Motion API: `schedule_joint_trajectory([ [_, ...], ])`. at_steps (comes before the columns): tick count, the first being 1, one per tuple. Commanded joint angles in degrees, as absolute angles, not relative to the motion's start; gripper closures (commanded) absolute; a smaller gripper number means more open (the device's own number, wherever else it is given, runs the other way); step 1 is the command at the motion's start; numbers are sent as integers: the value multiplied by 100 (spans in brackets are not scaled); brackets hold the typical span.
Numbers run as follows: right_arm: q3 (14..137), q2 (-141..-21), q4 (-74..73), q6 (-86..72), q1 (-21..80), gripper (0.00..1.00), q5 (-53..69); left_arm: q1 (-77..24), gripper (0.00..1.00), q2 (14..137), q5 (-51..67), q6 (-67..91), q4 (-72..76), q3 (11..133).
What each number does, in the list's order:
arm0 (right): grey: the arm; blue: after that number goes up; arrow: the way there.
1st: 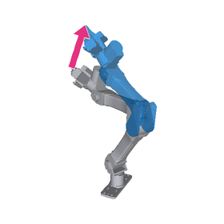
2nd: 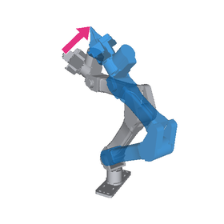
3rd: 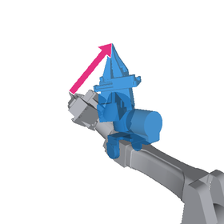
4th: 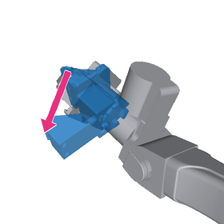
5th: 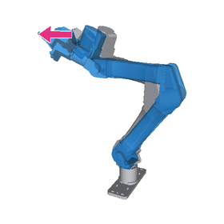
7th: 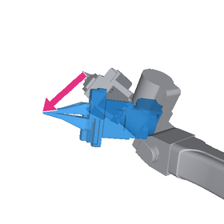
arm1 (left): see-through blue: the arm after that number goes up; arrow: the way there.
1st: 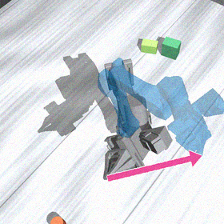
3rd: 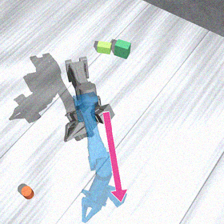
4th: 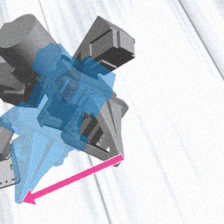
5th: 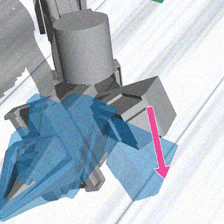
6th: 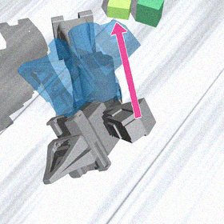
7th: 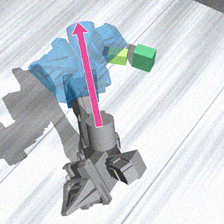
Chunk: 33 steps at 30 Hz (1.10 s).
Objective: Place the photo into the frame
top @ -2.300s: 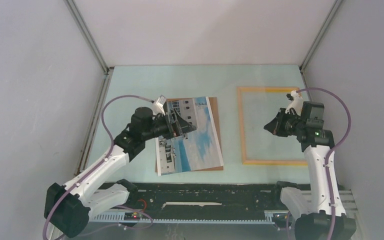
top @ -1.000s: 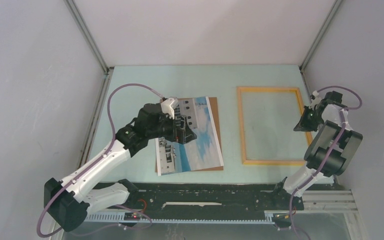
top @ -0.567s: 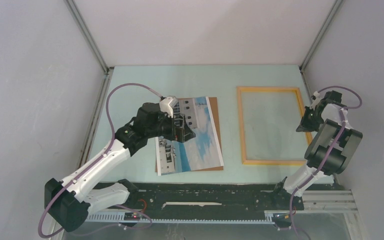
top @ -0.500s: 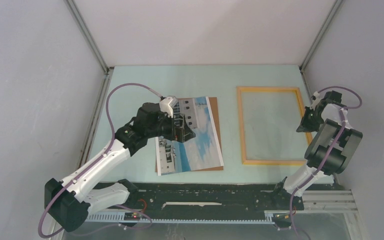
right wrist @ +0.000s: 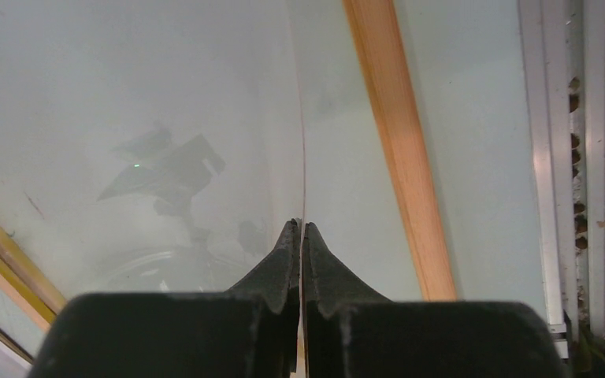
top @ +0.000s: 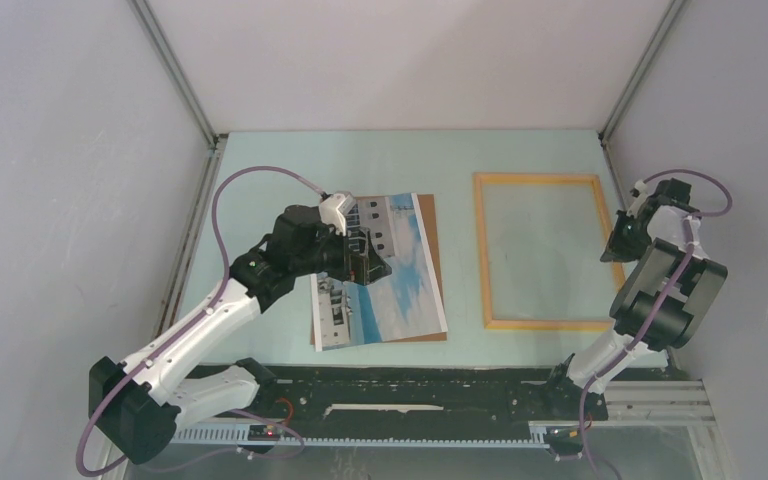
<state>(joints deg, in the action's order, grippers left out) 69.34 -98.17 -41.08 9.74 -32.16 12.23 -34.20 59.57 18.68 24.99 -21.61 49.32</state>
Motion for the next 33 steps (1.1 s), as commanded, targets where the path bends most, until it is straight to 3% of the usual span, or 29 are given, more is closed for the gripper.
schedule_joint_trajectory([
  [1,7211,-9827,-4000,1070,-3270,100,891,-3392,0,5821,1970,2440,-1995,4966],
  [33,7642,-10134,-4522,1575,-3101,100,1254,-3498,0,5991,2010,2460,-1942,4904],
])
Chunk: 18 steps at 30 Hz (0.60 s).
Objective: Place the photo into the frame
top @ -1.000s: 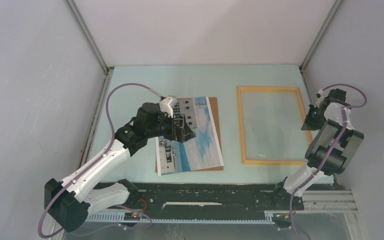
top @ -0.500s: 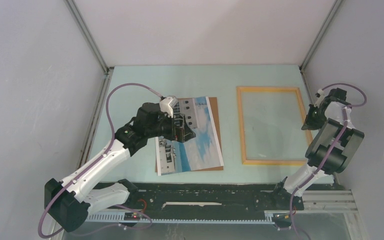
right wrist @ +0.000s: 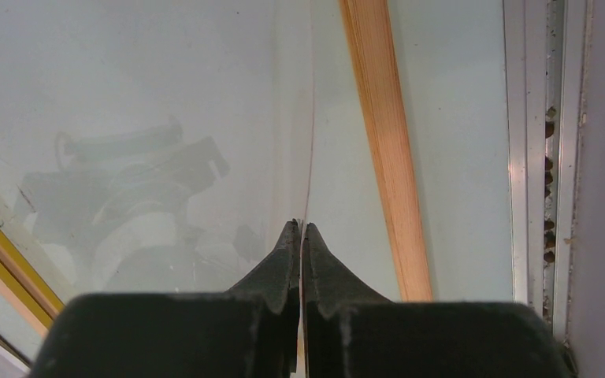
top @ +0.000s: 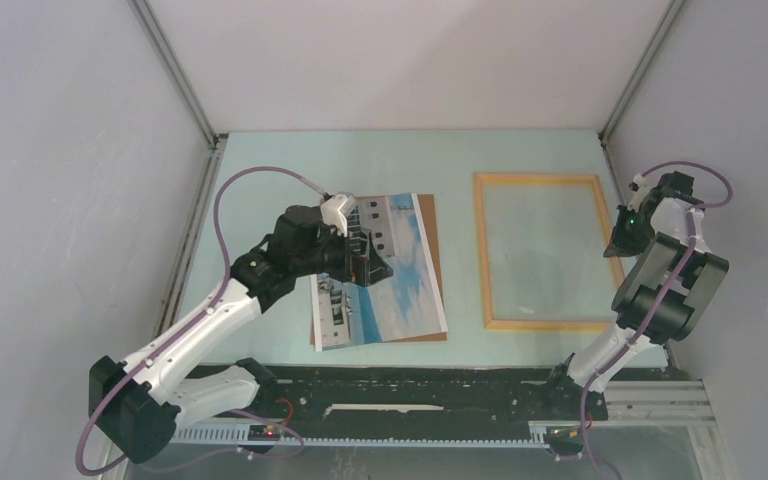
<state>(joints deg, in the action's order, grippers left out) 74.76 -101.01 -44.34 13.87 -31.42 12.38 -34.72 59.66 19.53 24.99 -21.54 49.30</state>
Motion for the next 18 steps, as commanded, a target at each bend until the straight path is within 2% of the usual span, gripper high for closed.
schedule_joint_trajectory([
  [1,7639,-10136,-4548,1567,-3072,100,1249,-3503,0,6000,2019,2465,-1942,4916],
  [5,7465,-10057,-4448,1428,-3011,100,1343,-3498,0,6067,2101,2488,-1913,4931],
  [6,7440,-10029,-4430,1387,-2981,96,1362,-3496,0,6085,2128,2502,-1900,4924],
  [11,7371,-9783,-4268,935,-2837,67,695,-3481,0,6164,2163,2511,-1882,4922],
  [15,7338,-9471,-4180,676,-2826,50,50,-3421,0,6202,2167,2518,-1881,4922],
  [18,7335,-9234,-4167,638,-2783,31,-454,-3373,0,6227,2179,2523,-1872,4922],
])
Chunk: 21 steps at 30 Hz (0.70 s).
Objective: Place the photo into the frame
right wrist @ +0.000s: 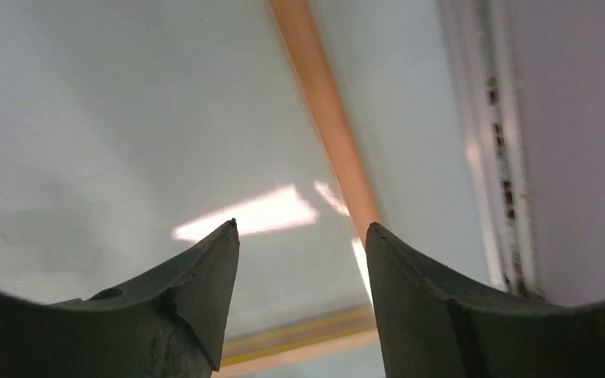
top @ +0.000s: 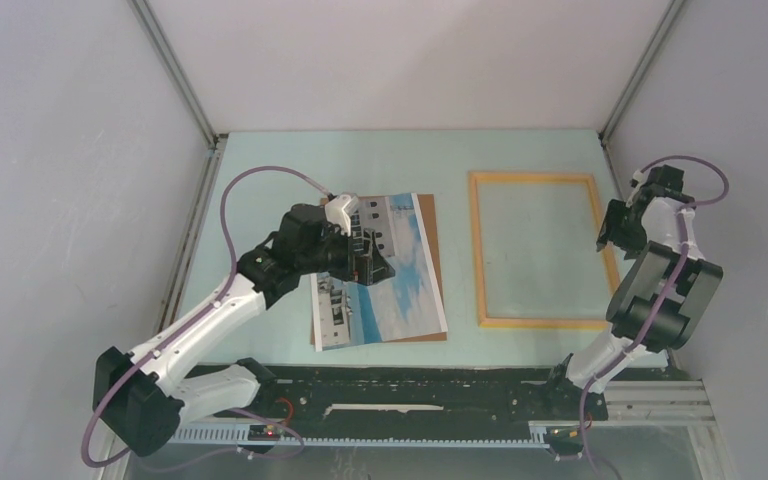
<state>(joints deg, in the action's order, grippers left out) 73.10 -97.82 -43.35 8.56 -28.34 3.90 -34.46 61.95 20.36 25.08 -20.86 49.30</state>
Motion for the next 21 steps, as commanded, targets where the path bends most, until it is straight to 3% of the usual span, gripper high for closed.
schedule_joint_trajectory([
  [1,7338,-9142,-4145,620,-2778,29,-542,-3360,0,6225,2180,2528,-1867,4915],
  [3,7432,-9038,-4213,491,-2786,23,-778,-3335,0,6227,2167,2527,-1864,4900],
  [4,7519,-9031,-4303,399,-2782,7,-984,-3327,0,6231,2156,2522,-1863,4896],
  [5,7636,-9035,-4413,294,-2763,1,-1225,-3323,0,6225,2146,2517,-1863,4888],
  [11,8018,-8878,-4747,-310,-1768,0,-1862,-3247,0,6266,2162,2526,-1863,4900],
  [21,7579,-8904,-4115,-1787,658,0,191,-3120,0,6232,2054,2506,-1863,4844],
])
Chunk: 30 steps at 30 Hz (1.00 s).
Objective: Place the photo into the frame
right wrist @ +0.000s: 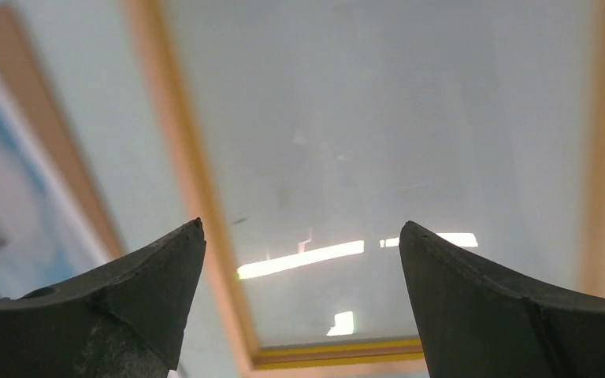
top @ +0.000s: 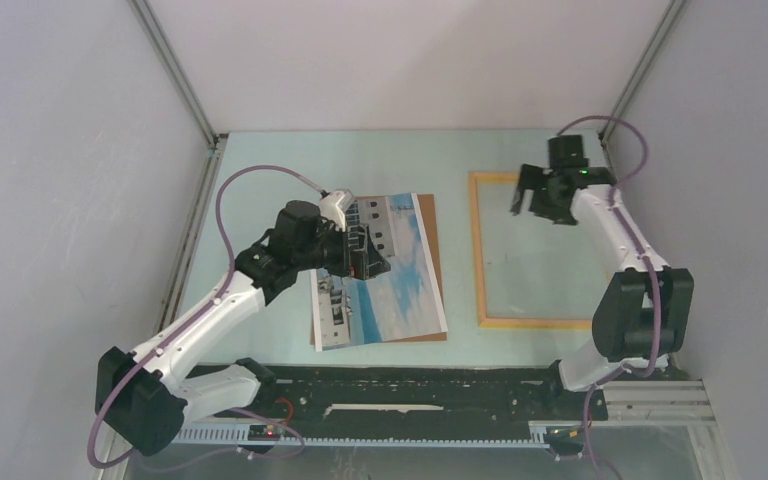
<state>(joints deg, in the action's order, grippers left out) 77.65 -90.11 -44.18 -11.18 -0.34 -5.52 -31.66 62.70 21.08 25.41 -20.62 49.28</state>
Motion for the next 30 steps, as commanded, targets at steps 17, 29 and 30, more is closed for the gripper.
schedule_joint_trajectory([
  [17,6958,-9984,-4018,-2868,2458,30,-576,-3019,0,6273,2103,2504,-1890,4867],
  [29,6649,-10058,-3889,-3241,2612,45,-1053,-2986,0,6285,2213,2550,-1830,4834],
  [30,6653,-10082,-3892,-3255,2625,45,-1097,-2984,0,6272,2214,2557,-1828,4838],
])
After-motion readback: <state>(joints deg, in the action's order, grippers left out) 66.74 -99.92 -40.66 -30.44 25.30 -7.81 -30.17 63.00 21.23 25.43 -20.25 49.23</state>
